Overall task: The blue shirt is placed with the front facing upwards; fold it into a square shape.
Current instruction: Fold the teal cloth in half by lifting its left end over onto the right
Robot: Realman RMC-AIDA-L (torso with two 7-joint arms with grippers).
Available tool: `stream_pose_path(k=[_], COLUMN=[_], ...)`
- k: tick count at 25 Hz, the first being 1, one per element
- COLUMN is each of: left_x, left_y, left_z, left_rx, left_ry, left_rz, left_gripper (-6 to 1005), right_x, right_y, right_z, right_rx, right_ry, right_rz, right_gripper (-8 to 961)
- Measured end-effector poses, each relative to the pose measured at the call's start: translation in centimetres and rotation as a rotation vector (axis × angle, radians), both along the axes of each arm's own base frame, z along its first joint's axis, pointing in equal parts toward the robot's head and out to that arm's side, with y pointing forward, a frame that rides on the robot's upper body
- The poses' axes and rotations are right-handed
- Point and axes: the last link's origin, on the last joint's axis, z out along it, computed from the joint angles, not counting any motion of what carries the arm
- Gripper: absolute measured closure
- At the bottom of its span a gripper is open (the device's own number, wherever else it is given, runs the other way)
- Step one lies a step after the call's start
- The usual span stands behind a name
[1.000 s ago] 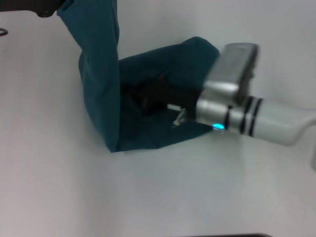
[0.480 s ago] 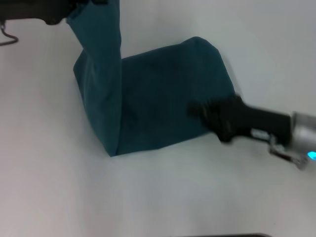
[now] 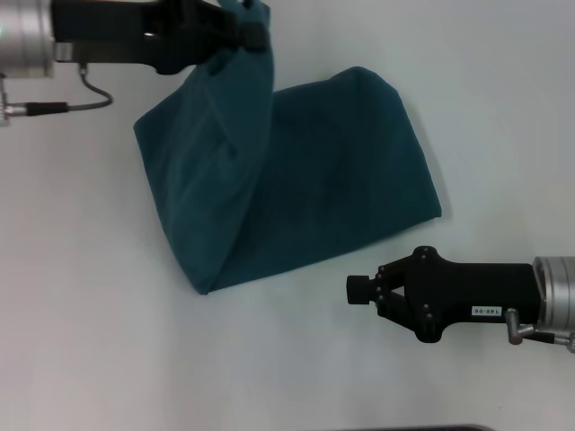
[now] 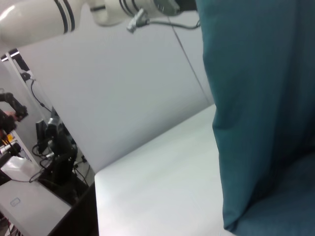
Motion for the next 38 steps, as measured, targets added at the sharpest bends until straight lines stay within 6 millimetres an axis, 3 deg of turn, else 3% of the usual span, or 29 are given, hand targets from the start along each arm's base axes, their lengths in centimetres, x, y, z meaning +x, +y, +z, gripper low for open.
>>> stream_pose_path(k=[14,21,27,38], left_x=[2.2,2.1,3.8,6.7], left_y=[0.9,1.8,2.8,2.8], left_z=[-5.2,-6.1,-6.7,-7.5], left_rx=[-0.023,-0.016,-0.027,-0.038], left_ry=[0.085,0.168,0.447,0.425], left_rz=[-0.024,0.042,0.057,-0.023], left_gripper=[983,983,982,972], right_x=[0.3,0.6,0.7,0.9], right_y=[0.2,0.2,0.6,0.6], right_z=[-0.7,-1.0,-1.1,-1.3], right_rx=[-0.006,-0.004,0.001,-0.002], right_ry=[-0.044,-0.057,-0.08,-0.092], right_rz=[-0.017,-0.031,-0.051,-0.063], right_gripper=[938,936,934,930])
